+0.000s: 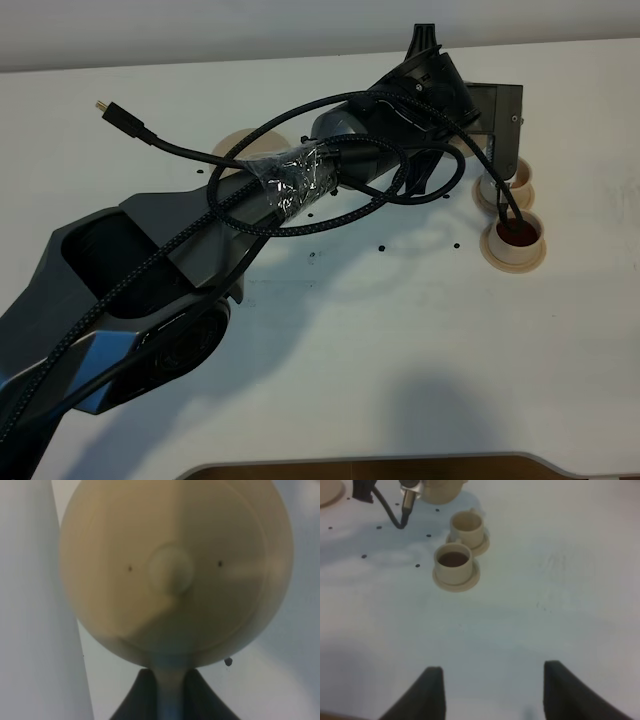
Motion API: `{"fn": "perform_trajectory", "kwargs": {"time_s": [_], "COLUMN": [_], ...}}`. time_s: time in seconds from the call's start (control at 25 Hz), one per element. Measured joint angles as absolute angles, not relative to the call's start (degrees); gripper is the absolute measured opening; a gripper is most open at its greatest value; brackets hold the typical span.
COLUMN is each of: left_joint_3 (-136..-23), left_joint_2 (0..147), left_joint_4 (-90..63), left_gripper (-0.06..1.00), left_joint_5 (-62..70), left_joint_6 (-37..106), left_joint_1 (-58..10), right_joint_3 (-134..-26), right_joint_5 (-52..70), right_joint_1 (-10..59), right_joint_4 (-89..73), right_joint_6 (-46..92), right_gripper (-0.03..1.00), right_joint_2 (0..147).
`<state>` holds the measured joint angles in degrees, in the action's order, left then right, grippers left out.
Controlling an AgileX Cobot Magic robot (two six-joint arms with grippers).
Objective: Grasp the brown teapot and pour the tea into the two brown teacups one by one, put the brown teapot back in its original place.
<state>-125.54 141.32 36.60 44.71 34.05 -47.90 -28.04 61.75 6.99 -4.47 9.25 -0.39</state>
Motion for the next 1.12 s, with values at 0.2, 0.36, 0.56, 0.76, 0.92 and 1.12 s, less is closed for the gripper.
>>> {"fn": "perform_trajectory", "kwargs": {"time_s": [0.2,0.36,0.56,0.76,0.92,1.12], "left_joint_3": [-125.54,-125.54,-125.54,-125.54,-125.54,-125.54], "left_joint_2": [141.32,141.32,141.32,141.32,141.32,141.32], "left_joint_4": [36.7,36.7,36.77,37.12,37.89,38.32], "left_gripper": [0.13,0.13,0.13,0.13,0.13,0.13], "left_joint_5": [44.58,44.58,43.68,43.25,43.25,43.25], "left_joint_6": [34.43,37.86,41.78,45.16,47.74,49.29], "left_joint_1": [-47.9,-47.9,-47.9,-47.9,-47.9,-47.9], "right_joint_3": [-28.04,-28.04,-28.04,-28.04,-28.04,-28.04], "right_joint_5": [61.75,61.75,61.75,61.75,61.75,61.75], "right_joint_1": [6.99,6.99,6.99,6.99,6.99,6.99], "right_joint_4": [-4.47,-4.47,-4.47,-4.47,-4.47,-4.47], "right_joint_6": [9.25,9.25,9.25,9.25,9.25,9.25], "right_gripper": [0.44,0.44,0.44,0.44,0.44,0.44], "right_joint_2": [-0.39,-0.39,-0.39,-0.39,-0.39,-0.39]}}
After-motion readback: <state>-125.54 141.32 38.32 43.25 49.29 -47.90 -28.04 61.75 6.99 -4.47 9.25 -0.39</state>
